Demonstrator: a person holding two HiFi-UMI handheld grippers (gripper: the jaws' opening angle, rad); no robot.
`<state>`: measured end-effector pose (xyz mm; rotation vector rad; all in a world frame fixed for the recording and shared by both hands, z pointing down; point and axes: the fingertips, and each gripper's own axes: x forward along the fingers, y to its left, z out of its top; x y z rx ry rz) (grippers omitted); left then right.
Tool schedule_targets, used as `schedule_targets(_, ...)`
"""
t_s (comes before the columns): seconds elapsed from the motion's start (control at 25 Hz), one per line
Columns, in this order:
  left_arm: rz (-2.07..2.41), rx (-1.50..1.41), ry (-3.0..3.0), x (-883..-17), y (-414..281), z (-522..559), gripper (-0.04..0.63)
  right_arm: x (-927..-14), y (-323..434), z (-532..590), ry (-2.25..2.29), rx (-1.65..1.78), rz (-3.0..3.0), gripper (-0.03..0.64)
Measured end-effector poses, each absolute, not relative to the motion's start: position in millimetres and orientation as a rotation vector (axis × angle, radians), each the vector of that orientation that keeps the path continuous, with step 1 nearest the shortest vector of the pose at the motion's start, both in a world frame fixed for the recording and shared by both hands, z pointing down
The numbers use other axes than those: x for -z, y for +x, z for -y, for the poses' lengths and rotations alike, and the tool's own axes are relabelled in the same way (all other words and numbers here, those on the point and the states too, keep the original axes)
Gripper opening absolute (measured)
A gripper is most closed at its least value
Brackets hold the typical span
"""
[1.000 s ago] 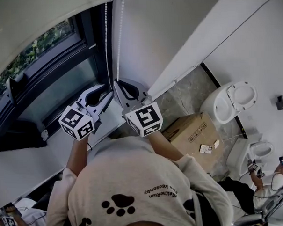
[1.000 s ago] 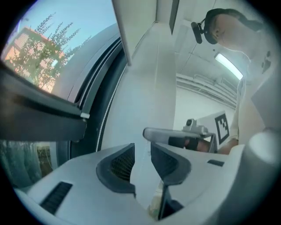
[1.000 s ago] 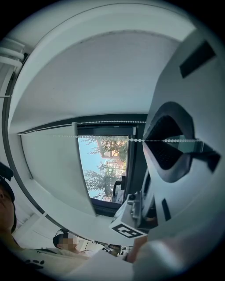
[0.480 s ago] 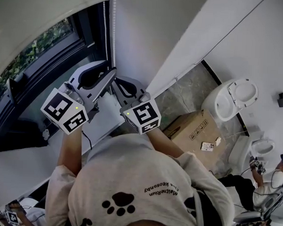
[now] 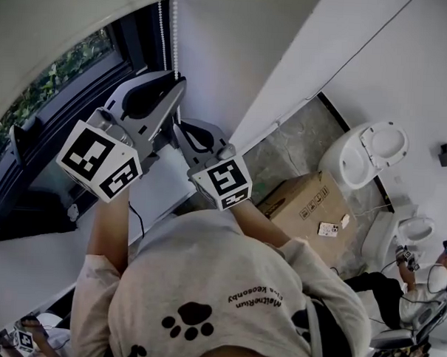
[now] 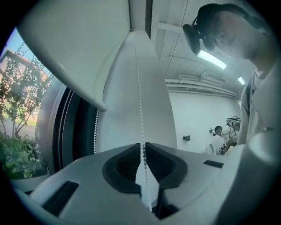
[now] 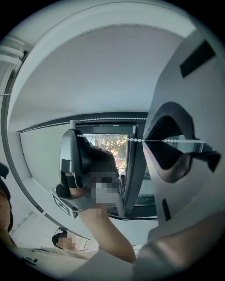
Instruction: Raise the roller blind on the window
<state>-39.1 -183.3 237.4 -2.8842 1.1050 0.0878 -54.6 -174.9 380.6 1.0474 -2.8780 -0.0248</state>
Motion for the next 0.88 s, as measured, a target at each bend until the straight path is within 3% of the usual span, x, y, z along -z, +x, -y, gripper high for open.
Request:
schedule_targets(0.24, -1.099, -0.057, -2.881, -241, -35, 182, 0.009, -381, -54, 176, 1.046, 0.039, 2.878, 0.011)
schedule_targets(0.88, -1.270, -0.014, -2.853, -300, -46, 188, 0.008, -439, -59, 176, 1.013, -0.026, 2.768, 0.011)
